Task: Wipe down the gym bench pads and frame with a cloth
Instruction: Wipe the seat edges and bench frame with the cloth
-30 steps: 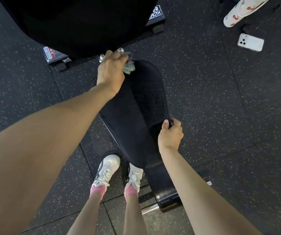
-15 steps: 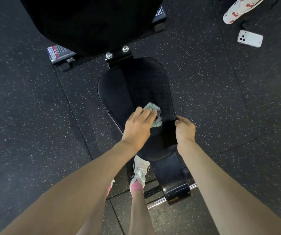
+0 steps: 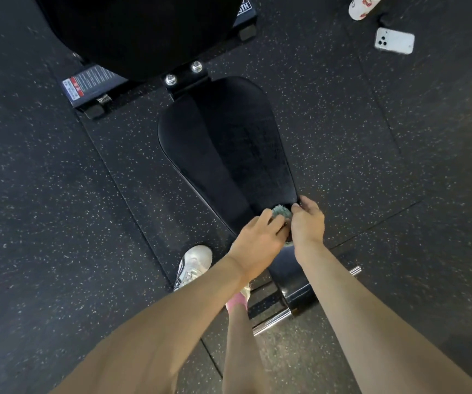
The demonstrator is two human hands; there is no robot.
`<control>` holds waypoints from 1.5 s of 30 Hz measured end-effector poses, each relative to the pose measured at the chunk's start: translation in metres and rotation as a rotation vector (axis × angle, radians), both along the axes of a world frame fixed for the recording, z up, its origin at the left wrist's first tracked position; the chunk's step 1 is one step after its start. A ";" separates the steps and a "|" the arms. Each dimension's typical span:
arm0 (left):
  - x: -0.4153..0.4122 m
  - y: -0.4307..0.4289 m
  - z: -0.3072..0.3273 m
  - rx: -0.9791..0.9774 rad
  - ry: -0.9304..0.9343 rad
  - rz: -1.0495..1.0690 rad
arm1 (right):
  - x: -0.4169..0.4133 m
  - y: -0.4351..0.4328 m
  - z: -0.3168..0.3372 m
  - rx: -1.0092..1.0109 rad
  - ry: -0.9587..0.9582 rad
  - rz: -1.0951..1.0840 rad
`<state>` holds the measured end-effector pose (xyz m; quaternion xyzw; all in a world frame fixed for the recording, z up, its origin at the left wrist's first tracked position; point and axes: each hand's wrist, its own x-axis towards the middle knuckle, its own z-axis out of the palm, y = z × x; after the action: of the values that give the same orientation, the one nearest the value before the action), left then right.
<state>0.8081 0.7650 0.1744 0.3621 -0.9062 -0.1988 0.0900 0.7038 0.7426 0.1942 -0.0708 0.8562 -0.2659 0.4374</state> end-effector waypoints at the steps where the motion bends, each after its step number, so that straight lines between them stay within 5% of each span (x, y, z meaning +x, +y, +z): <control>1: 0.006 -0.002 0.002 0.001 -0.038 -0.085 | 0.003 0.002 0.000 0.015 0.022 -0.005; 9: 0.057 -0.041 -0.005 -0.056 -0.057 -0.330 | 0.035 -0.002 -0.003 0.064 0.237 0.112; 14: 0.092 -0.107 -0.010 -0.006 -0.071 -0.046 | 0.047 -0.010 -0.001 0.162 0.304 0.369; 20: 0.129 -0.187 -0.011 0.156 -0.140 0.322 | 0.049 -0.009 -0.005 0.204 0.367 0.422; 27: 0.129 -0.221 -0.009 -0.007 -0.203 0.666 | 0.052 -0.007 -0.007 0.212 0.435 0.434; 38: 0.147 -0.150 -0.025 -0.060 -0.128 0.542 | 0.042 -0.004 0.003 0.133 0.379 0.367; 45: 0.108 -0.090 -0.014 0.035 -0.101 0.694 | 0.012 0.007 0.010 0.077 0.216 0.308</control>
<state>0.9166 0.6753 0.1608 0.6593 -0.7290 -0.1538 0.1011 0.7155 0.7491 0.2040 -0.2123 0.8867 -0.1539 0.3809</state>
